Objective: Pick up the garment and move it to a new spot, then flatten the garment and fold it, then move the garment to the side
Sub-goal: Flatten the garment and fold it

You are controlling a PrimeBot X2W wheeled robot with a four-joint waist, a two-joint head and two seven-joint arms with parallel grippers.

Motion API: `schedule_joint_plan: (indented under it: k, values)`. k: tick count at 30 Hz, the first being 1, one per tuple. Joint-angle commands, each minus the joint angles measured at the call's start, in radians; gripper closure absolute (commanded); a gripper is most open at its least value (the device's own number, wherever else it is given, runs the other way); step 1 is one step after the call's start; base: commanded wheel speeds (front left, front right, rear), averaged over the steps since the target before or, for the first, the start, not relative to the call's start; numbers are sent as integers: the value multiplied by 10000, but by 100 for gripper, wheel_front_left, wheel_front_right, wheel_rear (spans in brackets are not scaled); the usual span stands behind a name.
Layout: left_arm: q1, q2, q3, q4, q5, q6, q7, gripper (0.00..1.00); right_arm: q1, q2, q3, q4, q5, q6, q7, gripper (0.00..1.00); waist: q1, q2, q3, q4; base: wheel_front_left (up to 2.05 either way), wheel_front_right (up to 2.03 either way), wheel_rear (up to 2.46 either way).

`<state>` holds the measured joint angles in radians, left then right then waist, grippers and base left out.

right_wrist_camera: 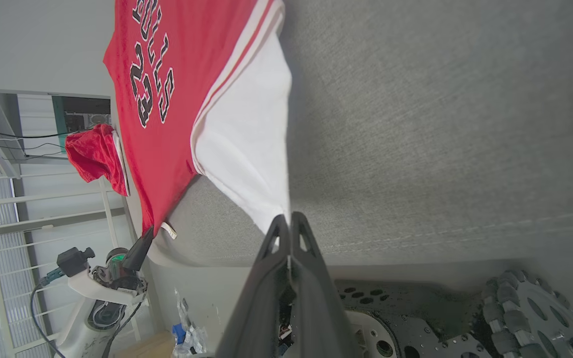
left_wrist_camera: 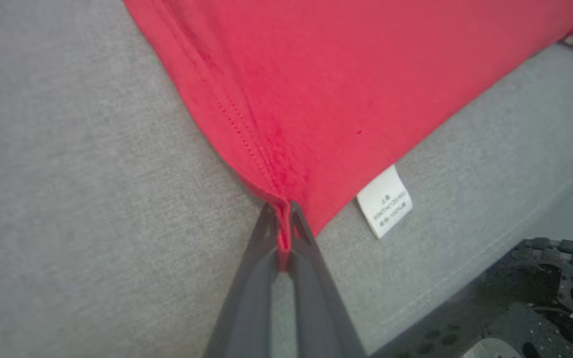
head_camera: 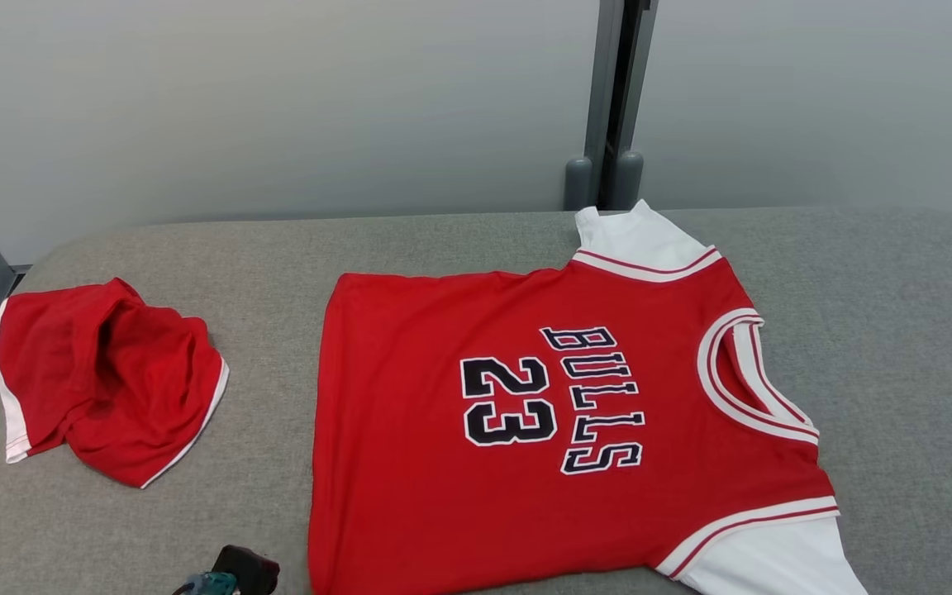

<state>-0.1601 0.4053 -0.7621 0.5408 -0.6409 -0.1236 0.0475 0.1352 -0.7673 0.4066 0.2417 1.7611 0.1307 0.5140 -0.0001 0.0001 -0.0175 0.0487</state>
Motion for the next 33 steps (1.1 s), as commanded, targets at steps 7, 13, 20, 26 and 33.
schedule_joint_plan:
  k: [7, 13, 20, 26, 33]
  values:
    - [928, 1025, 482, -2696, -997, 487, 1321, 100, 66, -482, 214, -540, 389, 1, -434, 100, 1, -1, 141, 33, 0, 0, 0]
    - [1222, 902, 1388, -4086, -2750, 1065, 2243, 100, -533, -616, 266, -903, 614, 2, -1024, 100, 1, -1, 361, -6, 0, 0, 0]
    - [930, 740, 2130, -4806, -4266, 1729, 3377, 100, -1658, -590, 405, -922, 511, 2, -1772, 100, 1, -1, 653, -54, 0, 0, 0]
    - [578, 348, 2811, -4837, -5142, 2332, 3556, 100, -2768, -431, 674, -525, 344, 2, -2230, 100, 1, -1, 921, -76, 0, 0, 0]
    - [92, -247, 3155, -4577, -5754, 2631, 3636, 100, -4101, -69, 1096, 387, -66, 2, -2545, 100, 1, -1, 1317, -45, 0, 0, 0]
